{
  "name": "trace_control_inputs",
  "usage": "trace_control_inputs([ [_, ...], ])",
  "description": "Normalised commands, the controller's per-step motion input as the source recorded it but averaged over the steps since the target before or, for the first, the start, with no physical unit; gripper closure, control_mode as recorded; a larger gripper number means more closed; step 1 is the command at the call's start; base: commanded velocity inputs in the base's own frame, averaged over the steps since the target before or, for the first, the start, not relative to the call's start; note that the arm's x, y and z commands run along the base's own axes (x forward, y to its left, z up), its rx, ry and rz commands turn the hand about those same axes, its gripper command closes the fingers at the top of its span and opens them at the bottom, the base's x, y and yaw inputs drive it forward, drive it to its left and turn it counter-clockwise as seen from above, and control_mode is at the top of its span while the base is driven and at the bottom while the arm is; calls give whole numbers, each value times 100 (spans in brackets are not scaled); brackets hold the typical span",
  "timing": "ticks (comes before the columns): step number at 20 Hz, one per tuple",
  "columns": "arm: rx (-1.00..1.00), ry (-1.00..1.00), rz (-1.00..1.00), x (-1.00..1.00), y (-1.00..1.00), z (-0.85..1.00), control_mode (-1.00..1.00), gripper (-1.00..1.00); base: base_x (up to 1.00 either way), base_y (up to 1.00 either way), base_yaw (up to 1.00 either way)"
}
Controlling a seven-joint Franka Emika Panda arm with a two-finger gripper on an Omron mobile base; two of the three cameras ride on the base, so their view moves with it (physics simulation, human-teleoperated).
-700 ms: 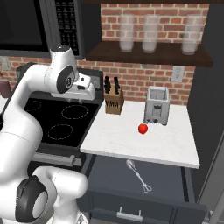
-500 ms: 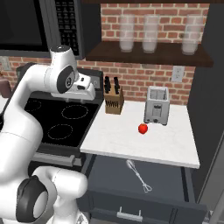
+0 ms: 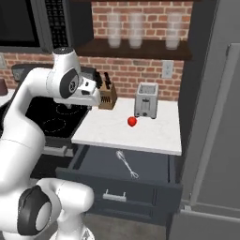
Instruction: Pick the tongs from the drawer and place it on the counter.
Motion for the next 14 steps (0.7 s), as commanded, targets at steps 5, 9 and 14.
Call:
trace_control_inputs([
  [5, 0, 0, 0, 0, 0, 0, 100, -100, -54, -67, -7],
  [9, 0, 0, 0, 0, 0, 0, 100, -100, -21, -19, -6],
  [14, 0, 0, 0, 0, 0, 0, 100, -100, -1, 8, 0],
])
